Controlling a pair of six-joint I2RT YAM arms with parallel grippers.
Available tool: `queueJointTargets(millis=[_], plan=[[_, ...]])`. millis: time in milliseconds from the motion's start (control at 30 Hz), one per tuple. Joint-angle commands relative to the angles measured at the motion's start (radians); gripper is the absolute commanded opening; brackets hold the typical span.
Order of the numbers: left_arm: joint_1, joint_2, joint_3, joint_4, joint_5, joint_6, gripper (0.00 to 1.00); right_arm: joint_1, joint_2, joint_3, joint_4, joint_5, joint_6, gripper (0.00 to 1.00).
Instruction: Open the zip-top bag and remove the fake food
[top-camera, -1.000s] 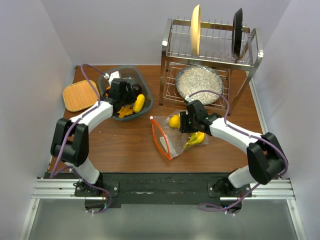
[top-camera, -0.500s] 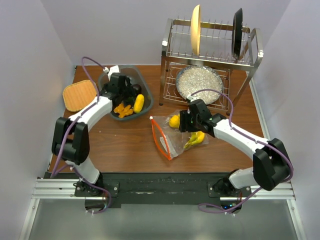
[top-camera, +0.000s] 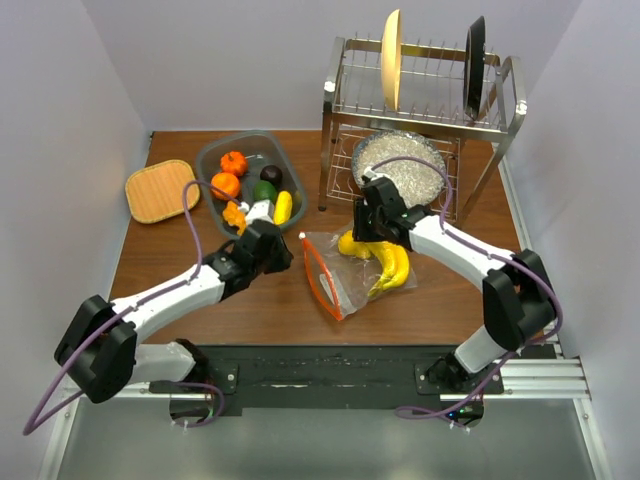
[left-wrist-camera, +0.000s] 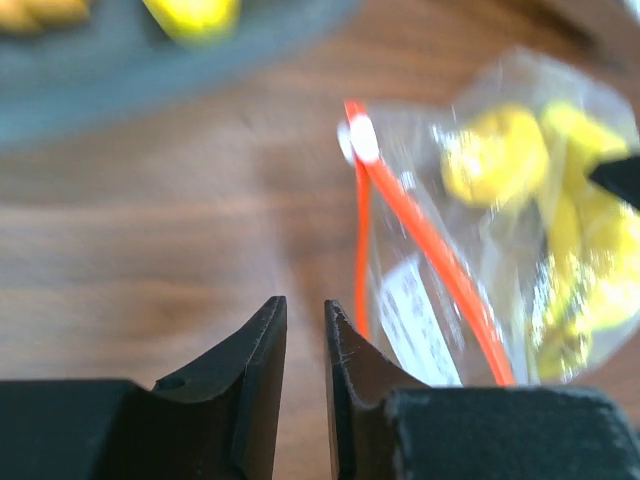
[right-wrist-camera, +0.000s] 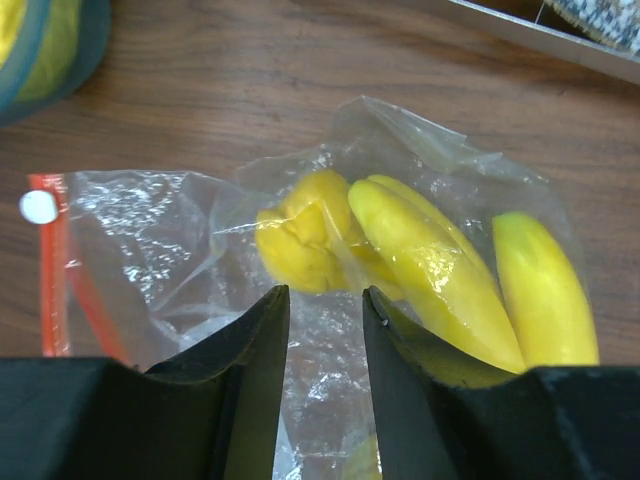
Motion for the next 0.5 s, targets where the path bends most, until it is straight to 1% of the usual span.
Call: queueJointTargets(millis=[0,33,100,233,467], plan=[[-0.085,0.012,-0.052,0.192,0.033,-0.142,0.25,-0.004,0.048,0.045,0.025,0.055,0.031,0.36],[-0.094,0.026,-0.06,0.215,0.044,-0.163,0.25,-0.004,0.056,0.048,0.025,0.067,0.034,0.34],[-0.131,0.073,-0.057,0.279,0.062,-0.176,0.25,-0.003,0.062,0.037,0.039,0.101,0.047,0.33],[-0.188,0.158,-0.019,0.326,0.062,-0.193,0.26,-0.004,0.047,0.011,0.076,0.153,0.07,0.33],[-0.214,0.276,0.0,0.402,0.064,-0.213,0.26,-0.003,0.033,-0.032,0.16,0.189,0.112,0.34]])
